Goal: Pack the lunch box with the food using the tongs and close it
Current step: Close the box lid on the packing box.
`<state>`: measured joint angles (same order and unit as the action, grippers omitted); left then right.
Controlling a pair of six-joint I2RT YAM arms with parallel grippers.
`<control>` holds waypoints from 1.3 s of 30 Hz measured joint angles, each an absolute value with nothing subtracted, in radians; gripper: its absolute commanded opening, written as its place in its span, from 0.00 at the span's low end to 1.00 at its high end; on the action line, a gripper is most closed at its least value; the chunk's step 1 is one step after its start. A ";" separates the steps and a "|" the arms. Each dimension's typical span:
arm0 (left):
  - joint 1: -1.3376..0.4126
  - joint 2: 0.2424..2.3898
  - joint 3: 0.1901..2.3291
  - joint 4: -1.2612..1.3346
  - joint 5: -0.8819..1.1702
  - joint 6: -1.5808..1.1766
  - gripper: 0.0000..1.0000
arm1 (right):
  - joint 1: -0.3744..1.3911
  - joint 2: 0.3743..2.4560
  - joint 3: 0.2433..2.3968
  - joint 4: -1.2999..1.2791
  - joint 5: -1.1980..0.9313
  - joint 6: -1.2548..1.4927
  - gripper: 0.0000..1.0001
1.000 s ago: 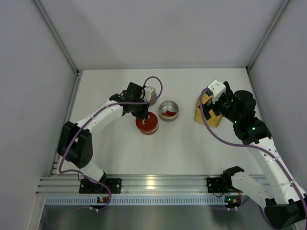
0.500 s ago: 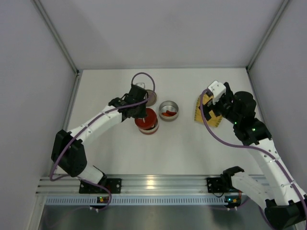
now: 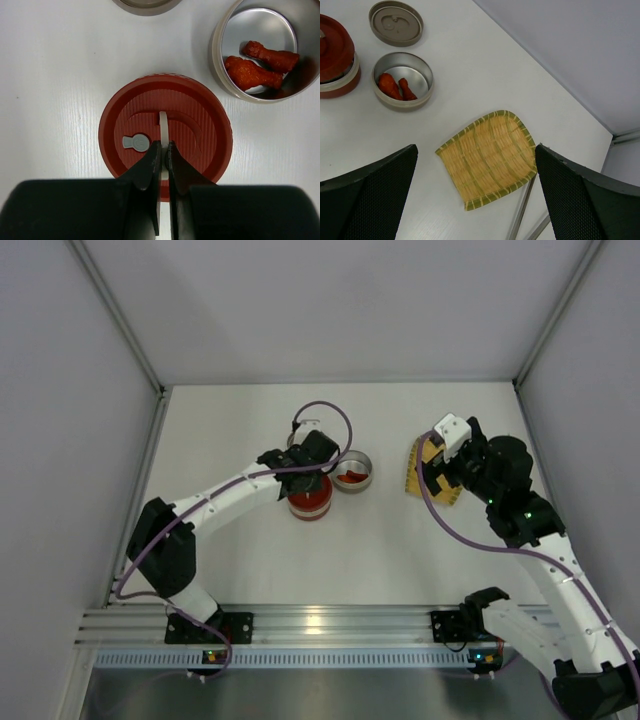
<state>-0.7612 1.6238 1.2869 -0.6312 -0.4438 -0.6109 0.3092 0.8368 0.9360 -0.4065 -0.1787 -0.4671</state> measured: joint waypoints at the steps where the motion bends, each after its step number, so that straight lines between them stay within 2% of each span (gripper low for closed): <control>1: -0.765 1.634 1.293 -0.633 -0.451 -0.611 0.00 | 0.309 0.837 0.936 -0.408 -0.178 -0.467 1.00; 15: -0.765 1.713 1.322 -0.638 -0.488 -0.599 0.00 | 0.309 0.822 0.923 -0.405 -0.166 -0.468 0.99; 39: -0.774 1.725 1.337 -0.644 -0.488 -0.599 0.00 | 0.309 0.818 0.903 -0.404 -0.160 -0.470 0.99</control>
<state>-0.7742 1.7252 1.3373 -0.6441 -0.4877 -0.5991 0.3092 0.8177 0.9031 -0.4038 -0.1596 -0.4702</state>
